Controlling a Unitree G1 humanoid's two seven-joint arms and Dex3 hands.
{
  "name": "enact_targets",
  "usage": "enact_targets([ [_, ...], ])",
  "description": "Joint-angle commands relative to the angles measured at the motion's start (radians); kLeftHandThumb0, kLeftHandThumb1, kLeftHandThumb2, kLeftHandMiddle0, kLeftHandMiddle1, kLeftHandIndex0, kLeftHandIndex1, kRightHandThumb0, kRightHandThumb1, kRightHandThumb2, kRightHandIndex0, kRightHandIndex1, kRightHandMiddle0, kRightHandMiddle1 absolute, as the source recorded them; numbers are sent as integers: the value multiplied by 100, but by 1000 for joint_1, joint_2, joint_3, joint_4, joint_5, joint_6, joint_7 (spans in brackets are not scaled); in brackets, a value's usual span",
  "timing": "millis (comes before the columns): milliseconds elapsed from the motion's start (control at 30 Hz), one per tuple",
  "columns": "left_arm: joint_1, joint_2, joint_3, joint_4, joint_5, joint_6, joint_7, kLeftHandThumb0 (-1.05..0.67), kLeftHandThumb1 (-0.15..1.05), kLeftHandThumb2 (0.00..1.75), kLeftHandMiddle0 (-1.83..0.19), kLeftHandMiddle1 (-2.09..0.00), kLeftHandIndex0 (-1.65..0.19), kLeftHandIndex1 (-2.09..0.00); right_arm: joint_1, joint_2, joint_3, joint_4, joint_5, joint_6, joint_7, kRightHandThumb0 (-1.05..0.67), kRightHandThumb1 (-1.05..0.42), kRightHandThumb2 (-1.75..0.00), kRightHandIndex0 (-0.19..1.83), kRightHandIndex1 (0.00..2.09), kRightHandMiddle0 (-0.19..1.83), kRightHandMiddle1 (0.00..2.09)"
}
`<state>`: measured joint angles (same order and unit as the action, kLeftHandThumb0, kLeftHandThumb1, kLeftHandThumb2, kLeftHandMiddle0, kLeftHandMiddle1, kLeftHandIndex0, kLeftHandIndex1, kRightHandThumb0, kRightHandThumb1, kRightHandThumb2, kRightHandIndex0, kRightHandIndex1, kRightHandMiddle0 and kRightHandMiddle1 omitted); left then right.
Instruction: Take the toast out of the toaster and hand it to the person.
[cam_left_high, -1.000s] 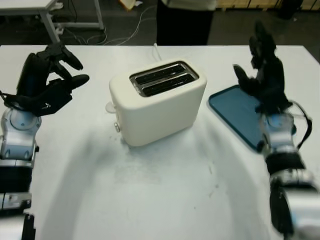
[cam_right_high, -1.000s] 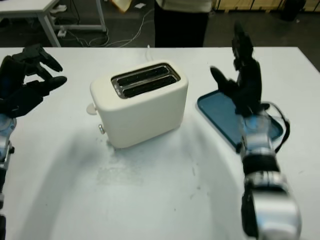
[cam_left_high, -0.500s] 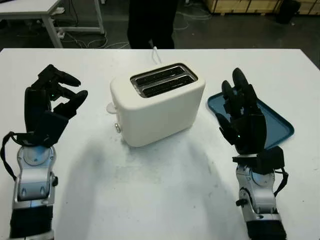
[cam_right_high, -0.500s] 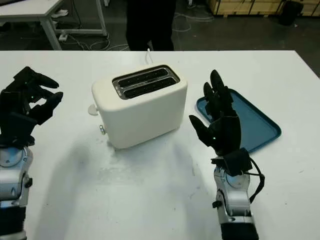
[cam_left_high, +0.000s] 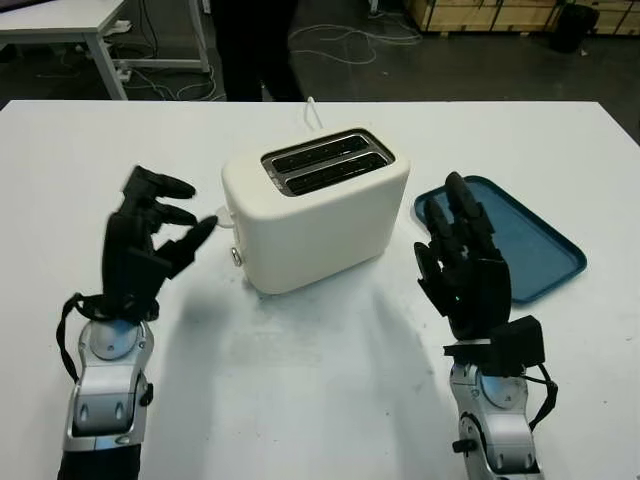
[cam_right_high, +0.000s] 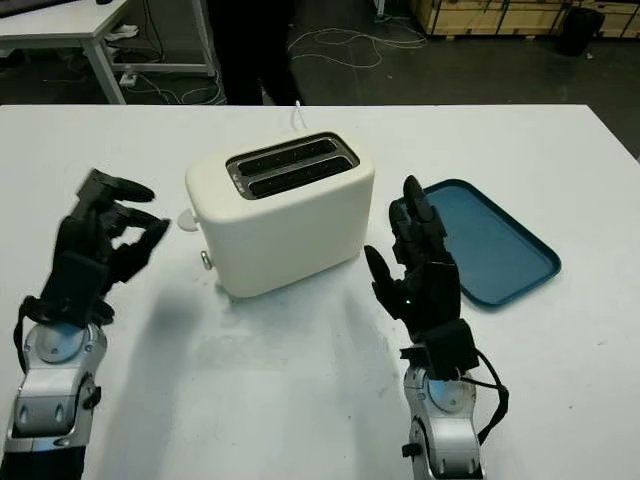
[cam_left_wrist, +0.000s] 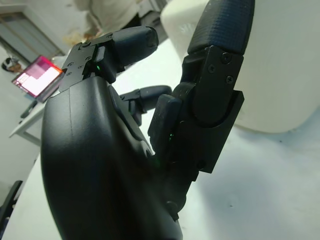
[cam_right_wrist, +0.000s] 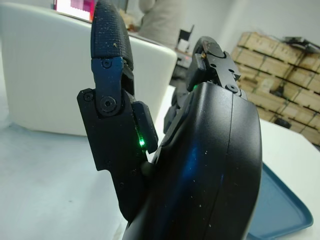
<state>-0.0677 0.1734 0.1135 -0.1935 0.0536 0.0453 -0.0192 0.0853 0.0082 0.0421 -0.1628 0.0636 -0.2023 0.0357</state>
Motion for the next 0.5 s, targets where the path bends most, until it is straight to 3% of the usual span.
enact_targets([
  [0, 8, -1, -8, -4, 2, 29, -4, -105, 82, 0, -13, -175, -8, -174, 9, 11, -2, -19, 7, 26, -8, -72, -92, -37, 10, 7, 13, 1],
  [300, 5, -5, 0, -2, 1, 3, 6, -105, 82, 1, -10, -175, -5, -175, 0, 36, -16, -16, 37, 66, -13, -74, -92, -26, 12, 10, 17, 2],
  [467, 5, -2, 2, -28, 12, 26, 13, -105, 84, 1, -12, -175, -6, -175, 6, 29, -19, -82, 6, 167, -42, -61, -92, -16, 16, 14, 22, 4],
])
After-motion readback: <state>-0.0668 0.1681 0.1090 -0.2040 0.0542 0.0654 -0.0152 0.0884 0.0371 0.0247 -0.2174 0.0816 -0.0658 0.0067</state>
